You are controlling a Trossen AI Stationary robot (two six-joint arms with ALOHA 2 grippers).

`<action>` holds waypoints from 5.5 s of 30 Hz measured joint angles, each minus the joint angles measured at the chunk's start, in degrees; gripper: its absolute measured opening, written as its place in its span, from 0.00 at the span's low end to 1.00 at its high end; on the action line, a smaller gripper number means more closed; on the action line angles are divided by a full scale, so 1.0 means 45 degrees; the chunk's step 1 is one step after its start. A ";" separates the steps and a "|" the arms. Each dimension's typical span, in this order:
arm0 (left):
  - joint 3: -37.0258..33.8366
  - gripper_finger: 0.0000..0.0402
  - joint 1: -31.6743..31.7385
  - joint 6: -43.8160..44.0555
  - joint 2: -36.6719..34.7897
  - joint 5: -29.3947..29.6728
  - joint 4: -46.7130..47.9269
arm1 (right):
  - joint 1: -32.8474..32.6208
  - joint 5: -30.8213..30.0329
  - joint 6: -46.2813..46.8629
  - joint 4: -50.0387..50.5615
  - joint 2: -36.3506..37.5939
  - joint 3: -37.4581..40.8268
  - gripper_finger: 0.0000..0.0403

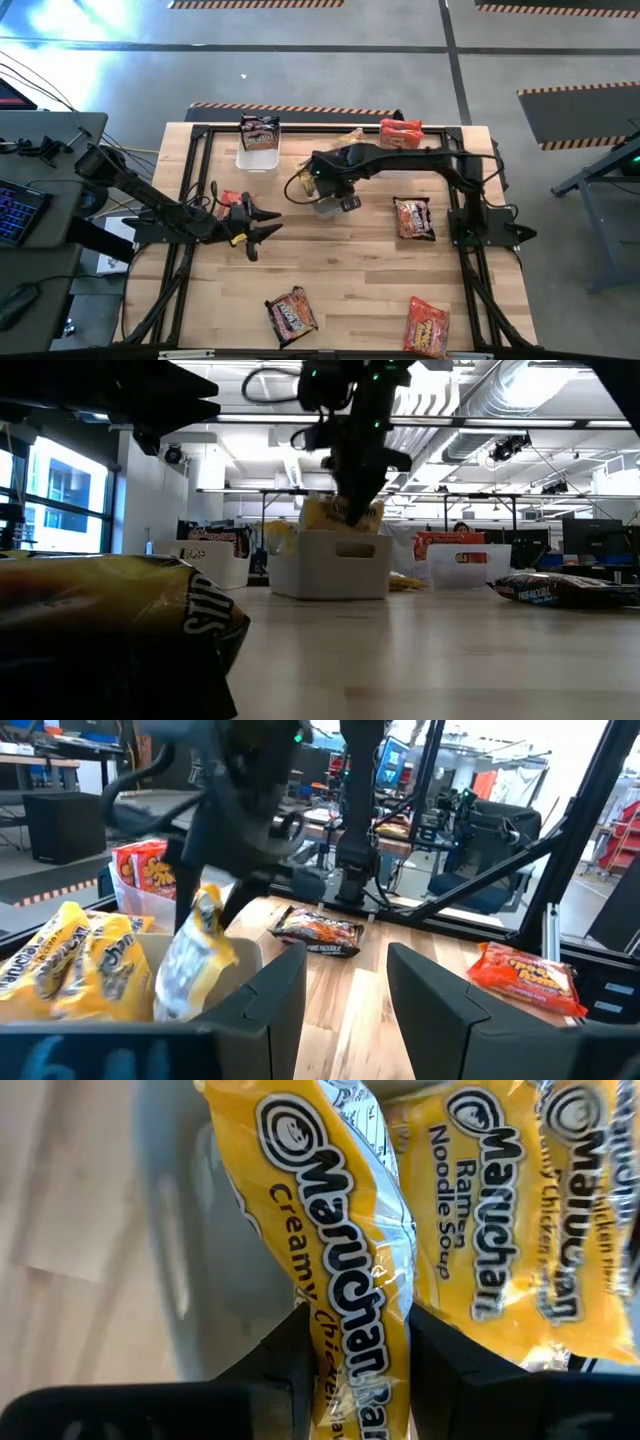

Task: Sort Maruchan noodles
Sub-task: Put the bottom yellow noodle pack into the gray bin, then adjust the gray bin, then put the top black noodle pack into the white bin

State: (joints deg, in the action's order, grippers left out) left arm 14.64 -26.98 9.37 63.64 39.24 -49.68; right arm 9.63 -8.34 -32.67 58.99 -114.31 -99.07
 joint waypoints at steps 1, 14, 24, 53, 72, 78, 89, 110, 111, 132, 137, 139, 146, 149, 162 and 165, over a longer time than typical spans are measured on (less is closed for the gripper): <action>-0.0002 0.33 0.0000 -0.0004 0.0000 0.0000 0.0017 | 0.0050 -0.0010 -0.0079 0.0167 -0.0213 -0.0170 0.23; 0.0000 0.33 0.0000 -0.0136 0.0000 -0.0009 0.0159 | 0.0199 -0.2243 -0.0826 -0.1035 -0.1018 -0.0514 0.35; -0.0002 0.33 0.0000 -0.0131 0.0000 -0.0024 0.0217 | 0.0247 -0.3583 0.0090 -0.2754 -0.1018 -0.0514 0.50; -0.0002 0.33 -0.0019 -0.0107 0.0000 -0.0578 0.0228 | 0.0699 -0.1467 0.3689 0.1178 0.0285 0.1738 0.05; -0.0002 0.33 -0.0010 -0.0125 -0.0005 -0.0573 0.0222 | -0.0340 0.0963 0.3491 -0.1863 0.0327 0.2959 0.00; -0.0002 0.33 -0.0010 -0.0131 -0.0005 -0.0573 0.0229 | -0.1070 0.0960 0.3552 -0.1808 0.0800 0.2964 0.00; -0.0002 0.33 -0.0010 -0.0112 -0.0005 -0.0573 0.0319 | -0.0451 -0.0146 0.2904 -0.4393 0.1994 0.2940 0.00; 0.0003 0.33 -0.0010 -0.0123 -0.0005 -0.0573 0.0309 | -0.0424 0.0709 0.3567 -0.3348 0.0653 0.2945 0.00; 0.0003 0.33 -0.0010 -0.0124 -0.0005 -0.0573 0.0309 | -0.0460 0.1005 0.3612 -0.3343 0.0661 0.2945 0.00; 0.0003 0.33 -0.0013 -0.0126 -0.0005 -0.0573 0.0321 | -0.1475 0.1252 0.3456 -0.3382 0.0755 0.1888 0.00; 0.0013 0.33 -0.0040 -0.0126 -0.0010 -0.0623 0.0483 | -0.2177 -0.0152 0.2813 -0.3286 0.1516 0.1167 0.00; 0.0013 0.33 -0.0088 -0.0131 -0.0010 -0.0661 0.0523 | -0.2417 -0.0361 0.2902 -0.3515 0.2144 0.1354 0.00; 0.0013 0.33 -0.0345 -0.0126 -0.0010 -0.0667 0.0627 | -0.3104 -0.0397 0.3892 -0.7476 0.5121 0.5663 0.00; 0.0013 0.33 -0.0384 -0.0121 -0.0010 -0.0670 0.0685 | -0.3475 -0.0545 0.4820 -0.9494 0.6525 0.8117 0.00; 0.0013 0.33 -0.0318 0.0132 -0.0010 -0.0670 0.0717 | -0.5720 -0.4076 1.3353 -0.8418 1.1753 1.3608 0.00; 0.0013 0.33 -0.0321 0.0253 -0.0010 -0.0670 0.0715 | -0.5573 -0.5077 1.5988 -0.6244 1.2286 1.3747 0.02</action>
State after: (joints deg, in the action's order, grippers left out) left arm 14.70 -28.42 10.50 63.59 36.23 -46.47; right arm -15.45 -31.18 39.28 30.89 -59.02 -37.21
